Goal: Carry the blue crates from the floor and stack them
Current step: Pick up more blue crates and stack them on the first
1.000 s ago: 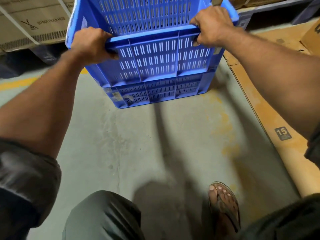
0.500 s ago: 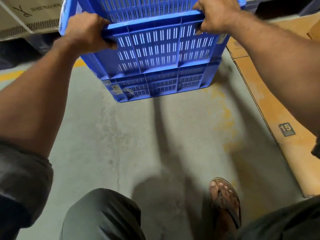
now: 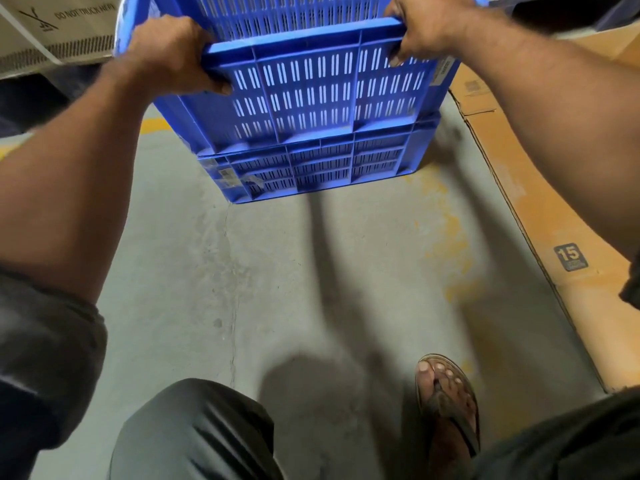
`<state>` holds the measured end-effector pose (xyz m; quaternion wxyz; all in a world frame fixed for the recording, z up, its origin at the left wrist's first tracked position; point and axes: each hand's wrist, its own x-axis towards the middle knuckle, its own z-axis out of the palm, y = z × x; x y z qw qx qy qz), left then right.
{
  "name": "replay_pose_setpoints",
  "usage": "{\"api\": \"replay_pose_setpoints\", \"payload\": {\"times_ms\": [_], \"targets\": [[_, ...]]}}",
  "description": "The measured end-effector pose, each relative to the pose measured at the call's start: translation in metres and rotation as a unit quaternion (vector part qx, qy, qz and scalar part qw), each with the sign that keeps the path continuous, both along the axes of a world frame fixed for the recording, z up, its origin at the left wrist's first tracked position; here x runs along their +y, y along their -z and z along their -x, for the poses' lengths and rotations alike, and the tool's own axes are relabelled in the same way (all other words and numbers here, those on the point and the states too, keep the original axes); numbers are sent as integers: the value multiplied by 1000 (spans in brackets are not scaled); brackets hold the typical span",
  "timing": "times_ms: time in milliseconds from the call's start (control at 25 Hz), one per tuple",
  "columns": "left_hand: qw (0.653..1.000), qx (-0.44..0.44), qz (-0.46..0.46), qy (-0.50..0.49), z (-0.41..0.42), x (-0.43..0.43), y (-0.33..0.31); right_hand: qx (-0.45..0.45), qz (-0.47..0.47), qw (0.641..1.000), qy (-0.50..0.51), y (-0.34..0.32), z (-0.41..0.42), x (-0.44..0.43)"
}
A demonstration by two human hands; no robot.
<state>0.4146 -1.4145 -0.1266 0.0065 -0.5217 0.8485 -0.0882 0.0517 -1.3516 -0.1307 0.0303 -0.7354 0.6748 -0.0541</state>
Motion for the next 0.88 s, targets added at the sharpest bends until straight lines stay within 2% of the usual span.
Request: {"api": "replay_pose_setpoints", "payload": {"times_ms": [160,240,360,440,520,600,640,680,720,760,800,840,880], "targets": [[1000,-1,-7,-15,0,-1,3,-12,-13,1000,8,0,-1,-3],[1000,-10,-9,-27,2,2,0,17,4,1000,0,-1,-2,-1],[999,-15,-11,-49,8,10,-2,69,65,996,5,3,-7,-1],[998,-7,17,-52,13,23,0,79,137,987,40,15,-17,9],[991,49,118,-48,19,46,14,59,252,963,77,37,-31,31],[960,159,226,-36,41,77,53,8,319,944,78,70,-48,57],[953,221,203,-43,56,91,80,-43,279,955,96,88,-57,64],[946,288,126,-82,73,104,105,-113,212,958,155,111,-63,62],[917,371,27,-147,89,109,128,-203,129,940,242,126,-69,56],[846,476,-77,-226,104,108,143,-301,53,895,325,140,-73,47],[725,594,-182,-298,116,104,153,-402,-9,829,388,147,-76,40],[586,681,-260,-353,124,98,158,-498,-58,757,420,152,-79,32],[494,720,-303,-381,130,91,164,-581,-87,690,423,151,-82,27]]}}
